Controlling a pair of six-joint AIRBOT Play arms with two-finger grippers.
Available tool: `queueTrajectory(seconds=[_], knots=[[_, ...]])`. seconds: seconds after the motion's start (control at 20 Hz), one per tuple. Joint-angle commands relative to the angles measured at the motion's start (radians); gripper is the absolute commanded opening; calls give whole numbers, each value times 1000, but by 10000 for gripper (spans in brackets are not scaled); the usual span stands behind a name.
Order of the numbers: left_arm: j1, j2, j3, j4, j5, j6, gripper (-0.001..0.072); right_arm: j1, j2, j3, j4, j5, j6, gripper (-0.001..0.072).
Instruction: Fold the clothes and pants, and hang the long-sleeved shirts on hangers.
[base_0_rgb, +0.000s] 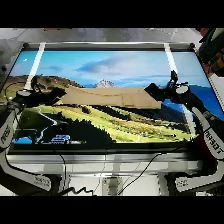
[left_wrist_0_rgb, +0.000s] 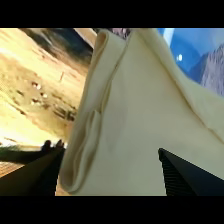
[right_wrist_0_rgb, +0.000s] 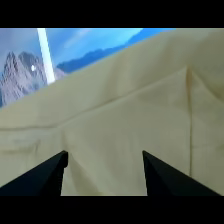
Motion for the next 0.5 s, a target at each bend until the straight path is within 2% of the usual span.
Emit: queueTrajectory(seconds=[0.0, 0.05, 0.1, 0.15, 0.2, 0.25, 0.3, 0.35, 0.4, 0.45], knots=[[-29, -84, 82, 19, -57, -13, 701, 0, 0, 2, -13, 128, -87, 528], [-41, -98, 99, 19, -57, -12, 681, 2, 0, 2, -13, 157, -102, 528], [-56, -109, 111, 19, -57, -12, 576, 5, 0, 2, -14, 173, -112, 527], [-71, -114, 120, 19, -56, -6, 510, 12, 0, 2, -14, 176, -112, 526], [-85, -113, 128, 20, -54, -4, 369, 25, 0, 2, -13, 174, -112, 522], [-94, -109, 139, 20, -62, -3, 160, 42, 0, 5, -14, 158, -113, 487], [-98, -101, 153, 19, -79, 13, 39, 61, 0, 14, -15, 155, -113, 436], [-98, -86, 165, 20, -108, 60, 21, 82, 0, 33, -16, 153, -113, 425], [-96, -64, 175, 26, -145, 94, 20, 105, 0, 56, -18, 158, -113, 364], [-93, -31, 183, 49, -187, 98, 20, 133, 0, 85, -23, 158, -113, 231]])
